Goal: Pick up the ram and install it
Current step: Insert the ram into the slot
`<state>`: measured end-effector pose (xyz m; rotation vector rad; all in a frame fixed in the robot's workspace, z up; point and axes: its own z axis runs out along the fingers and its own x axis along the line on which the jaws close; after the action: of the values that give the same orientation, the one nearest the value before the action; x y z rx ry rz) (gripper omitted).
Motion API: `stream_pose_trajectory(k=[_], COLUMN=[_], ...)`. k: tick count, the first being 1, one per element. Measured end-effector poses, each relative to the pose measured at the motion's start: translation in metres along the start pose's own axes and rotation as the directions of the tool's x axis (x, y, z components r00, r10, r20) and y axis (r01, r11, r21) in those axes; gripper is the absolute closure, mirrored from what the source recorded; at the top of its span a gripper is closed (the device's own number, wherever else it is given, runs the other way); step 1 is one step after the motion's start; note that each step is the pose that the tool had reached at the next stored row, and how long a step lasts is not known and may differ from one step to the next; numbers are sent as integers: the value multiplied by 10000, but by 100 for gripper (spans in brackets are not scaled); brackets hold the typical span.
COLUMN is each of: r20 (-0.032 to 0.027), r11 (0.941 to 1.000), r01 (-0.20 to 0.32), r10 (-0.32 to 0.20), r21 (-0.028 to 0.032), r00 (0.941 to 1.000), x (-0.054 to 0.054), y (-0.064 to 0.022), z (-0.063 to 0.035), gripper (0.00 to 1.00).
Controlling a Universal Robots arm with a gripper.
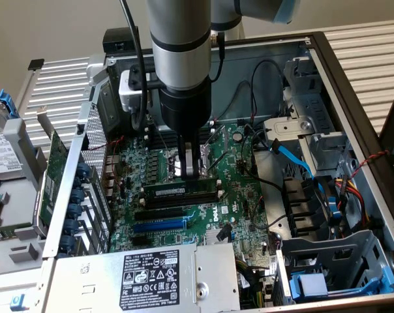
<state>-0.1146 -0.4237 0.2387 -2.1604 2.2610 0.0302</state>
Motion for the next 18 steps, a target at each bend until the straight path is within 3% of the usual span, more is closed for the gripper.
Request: stream_pose_trajectory(k=[18], r20=[45], r11=[10000], r01=[-21], r10=[21], r21=[11], r00=[10000], x=[1], y=[3], z=[19], gripper=[88])
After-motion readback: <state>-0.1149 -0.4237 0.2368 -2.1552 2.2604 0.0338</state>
